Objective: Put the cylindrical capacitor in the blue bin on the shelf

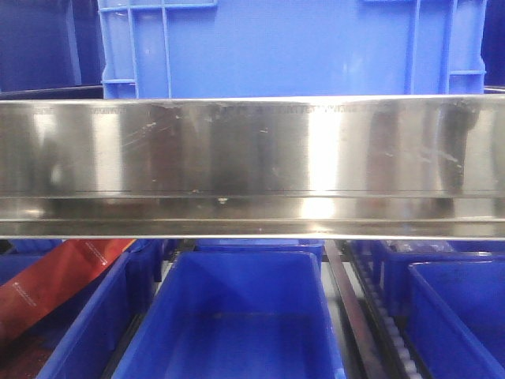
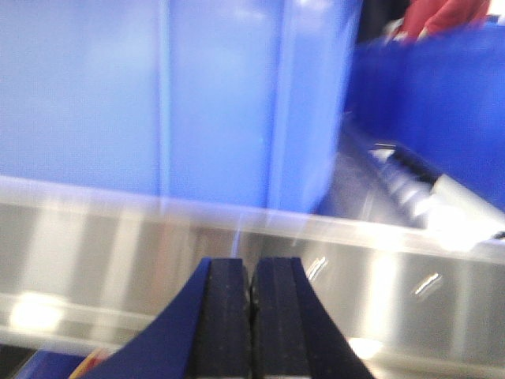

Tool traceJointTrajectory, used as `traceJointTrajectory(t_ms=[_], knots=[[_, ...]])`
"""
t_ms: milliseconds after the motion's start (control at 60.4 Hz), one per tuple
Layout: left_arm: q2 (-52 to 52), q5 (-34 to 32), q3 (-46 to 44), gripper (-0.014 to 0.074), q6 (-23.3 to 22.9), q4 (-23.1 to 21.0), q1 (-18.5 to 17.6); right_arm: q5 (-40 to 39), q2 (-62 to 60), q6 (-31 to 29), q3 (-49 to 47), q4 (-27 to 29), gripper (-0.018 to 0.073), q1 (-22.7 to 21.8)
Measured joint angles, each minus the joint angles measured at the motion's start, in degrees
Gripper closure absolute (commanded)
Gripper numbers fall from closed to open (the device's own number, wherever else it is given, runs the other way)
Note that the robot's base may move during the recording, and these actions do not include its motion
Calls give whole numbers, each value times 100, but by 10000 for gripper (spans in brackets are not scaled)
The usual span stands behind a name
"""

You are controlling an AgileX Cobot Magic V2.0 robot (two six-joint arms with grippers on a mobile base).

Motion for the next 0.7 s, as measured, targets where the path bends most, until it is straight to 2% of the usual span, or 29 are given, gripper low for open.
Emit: traceJointTrajectory(t_ms=[149,364,696], knots=[[0,-240,175,707,0,0,-6,-10,0,0,0,0,722,0],[0,-240,186,707,0,0,-276,-10,0,0,0,0,722,0],[0,-309,186,707,-226,0,-288,-10,0,0,0,0,722,0]])
